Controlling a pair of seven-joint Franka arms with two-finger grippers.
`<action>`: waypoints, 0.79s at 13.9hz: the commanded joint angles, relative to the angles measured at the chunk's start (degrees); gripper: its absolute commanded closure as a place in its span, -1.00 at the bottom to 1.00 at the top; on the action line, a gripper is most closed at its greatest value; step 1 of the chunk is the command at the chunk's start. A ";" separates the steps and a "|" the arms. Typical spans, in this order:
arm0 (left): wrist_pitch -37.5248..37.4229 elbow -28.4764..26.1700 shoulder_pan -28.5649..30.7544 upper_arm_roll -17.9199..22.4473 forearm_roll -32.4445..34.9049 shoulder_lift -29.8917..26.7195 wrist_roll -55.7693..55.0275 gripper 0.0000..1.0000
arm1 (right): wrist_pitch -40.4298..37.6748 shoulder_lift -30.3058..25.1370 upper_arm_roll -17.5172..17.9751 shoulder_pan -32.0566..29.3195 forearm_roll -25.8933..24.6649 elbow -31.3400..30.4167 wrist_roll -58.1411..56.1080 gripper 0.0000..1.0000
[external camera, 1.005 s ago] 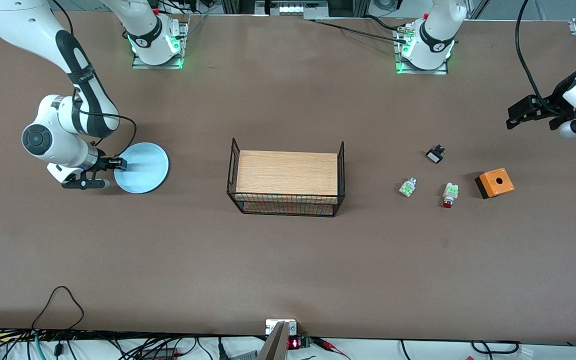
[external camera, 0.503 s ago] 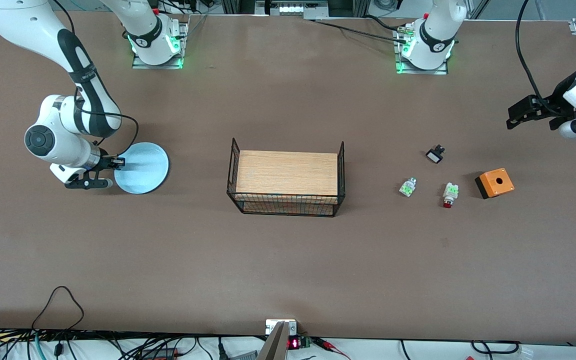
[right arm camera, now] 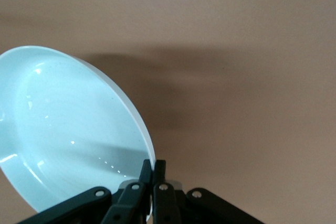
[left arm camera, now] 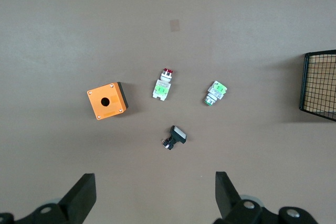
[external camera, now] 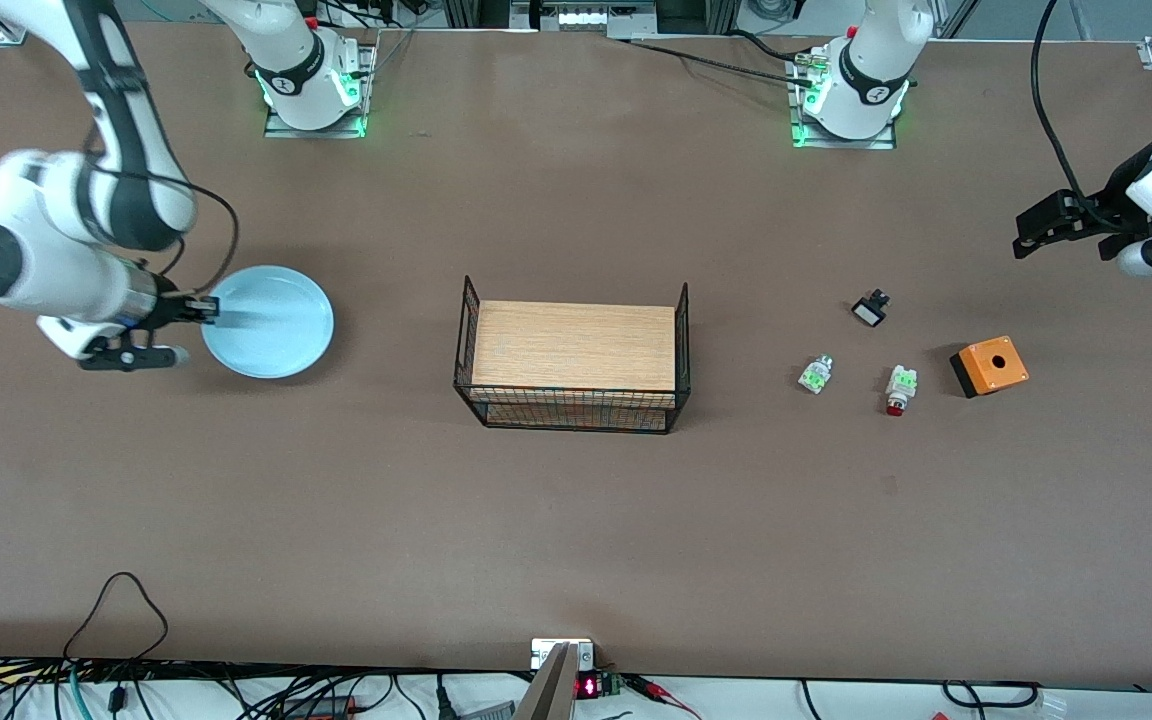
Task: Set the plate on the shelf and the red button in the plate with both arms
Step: 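Lift the plate with the right gripper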
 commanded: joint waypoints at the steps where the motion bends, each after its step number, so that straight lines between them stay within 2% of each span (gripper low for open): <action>1: -0.99 0.86 0.17 -0.14 0.72 0.05 -0.23 -1.00 | -9.31 -1.77 1.14 0.06 2.50 6.52 2.65 1.00; 3: -0.99 0.86 0.17 -0.23 0.81 0.05 -0.23 -1.00 | -15.29 -2.04 2.72 0.24 4.79 11.44 8.00 1.00; 7: -0.90 0.86 0.17 -0.41 0.81 0.05 -0.23 -1.00 | -25.75 -2.39 9.04 0.33 9.70 20.85 26.26 1.00; 9: -0.90 0.86 0.26 -0.32 0.81 0.05 -0.23 -1.00 | -27.26 -2.39 12.46 0.33 13.39 23.31 36.45 1.00; 11: -0.90 0.86 0.26 -0.32 0.81 0.05 -0.23 -1.00 | -26.75 -2.13 16.94 0.41 14.99 24.72 45.68 1.00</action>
